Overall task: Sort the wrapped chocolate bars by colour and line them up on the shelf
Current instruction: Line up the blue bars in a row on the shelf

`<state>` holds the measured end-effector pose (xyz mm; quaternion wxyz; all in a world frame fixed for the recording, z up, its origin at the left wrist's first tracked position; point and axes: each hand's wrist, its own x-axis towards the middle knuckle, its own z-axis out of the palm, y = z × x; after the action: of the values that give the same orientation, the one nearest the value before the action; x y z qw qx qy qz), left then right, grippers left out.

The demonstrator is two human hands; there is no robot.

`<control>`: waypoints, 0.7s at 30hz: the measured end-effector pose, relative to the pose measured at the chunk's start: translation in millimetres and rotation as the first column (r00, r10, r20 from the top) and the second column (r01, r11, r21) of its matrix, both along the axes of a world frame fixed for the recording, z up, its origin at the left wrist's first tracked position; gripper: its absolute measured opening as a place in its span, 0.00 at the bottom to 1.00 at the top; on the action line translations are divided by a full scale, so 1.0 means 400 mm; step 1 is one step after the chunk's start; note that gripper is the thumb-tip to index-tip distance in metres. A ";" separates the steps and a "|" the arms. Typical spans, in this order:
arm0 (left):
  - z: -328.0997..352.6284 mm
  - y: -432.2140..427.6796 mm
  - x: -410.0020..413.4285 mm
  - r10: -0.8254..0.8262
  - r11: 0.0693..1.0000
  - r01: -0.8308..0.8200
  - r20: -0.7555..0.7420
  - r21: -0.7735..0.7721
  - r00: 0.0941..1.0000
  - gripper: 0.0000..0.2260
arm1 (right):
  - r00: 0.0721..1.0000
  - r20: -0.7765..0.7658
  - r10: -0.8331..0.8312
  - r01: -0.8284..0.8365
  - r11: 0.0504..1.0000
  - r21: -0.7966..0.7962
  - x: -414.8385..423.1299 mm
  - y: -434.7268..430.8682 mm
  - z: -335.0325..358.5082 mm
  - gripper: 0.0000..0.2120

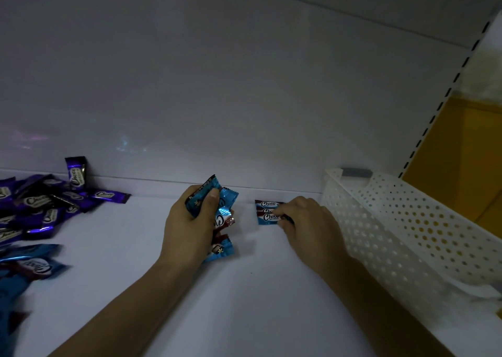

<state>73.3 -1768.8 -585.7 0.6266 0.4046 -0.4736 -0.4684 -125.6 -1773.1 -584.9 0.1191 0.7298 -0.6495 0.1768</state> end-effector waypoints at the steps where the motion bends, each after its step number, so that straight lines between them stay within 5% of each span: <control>1: 0.000 0.001 0.000 -0.001 1.000 0.001 0.001 -0.002 1.000 0.05 | 1.000 0.003 0.000 0.000 1.000 -0.003 -0.001 -0.001 -0.001 0.14; 6: 0.000 0.000 0.000 0.007 1.000 -0.007 0.012 -0.001 1.000 0.05 | 1.000 0.020 -0.005 0.005 1.000 -0.018 0.003 0.004 -0.001 0.12; 8: 0.002 0.003 0.000 -0.024 1.000 0.024 0.015 0.001 1.000 0.05 | 0.964 0.256 0.069 -0.052 0.996 -0.073 0.018 0.010 0.005 0.09; 10: 0.007 0.008 0.002 -0.088 0.996 0.089 0.059 -0.021 0.994 0.05 | 0.713 0.689 0.129 -0.172 0.985 -0.007 0.050 0.027 0.028 0.08; 12: 0.007 0.011 0.004 -0.143 0.983 0.163 0.210 -0.081 0.967 0.06 | 0.410 0.908 0.080 -0.360 0.930 0.080 0.080 0.044 0.048 0.14; 14: 0.004 0.015 0.002 -0.188 0.962 0.245 0.363 -0.118 0.913 0.06 | 0.361 0.927 0.103 -0.450 0.890 0.077 0.092 0.054 0.050 0.16; 17: -0.003 0.019 -0.003 -0.211 0.945 0.303 0.486 -0.120 0.848 0.05 | 0.278 0.948 0.152 -0.478 0.879 -0.001 0.094 0.058 0.055 0.07; 21: -0.006 0.012 -0.004 -0.214 0.963 0.263 0.426 -0.057 0.879 0.03 | 0.171 0.984 0.046 -0.330 0.944 0.013 0.063 0.044 0.065 0.06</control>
<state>71.7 -1764.1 -588.0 0.4706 0.3974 -0.6681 -0.4174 -100.4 -1755.4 -558.9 -0.4240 0.5347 -0.4960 0.5369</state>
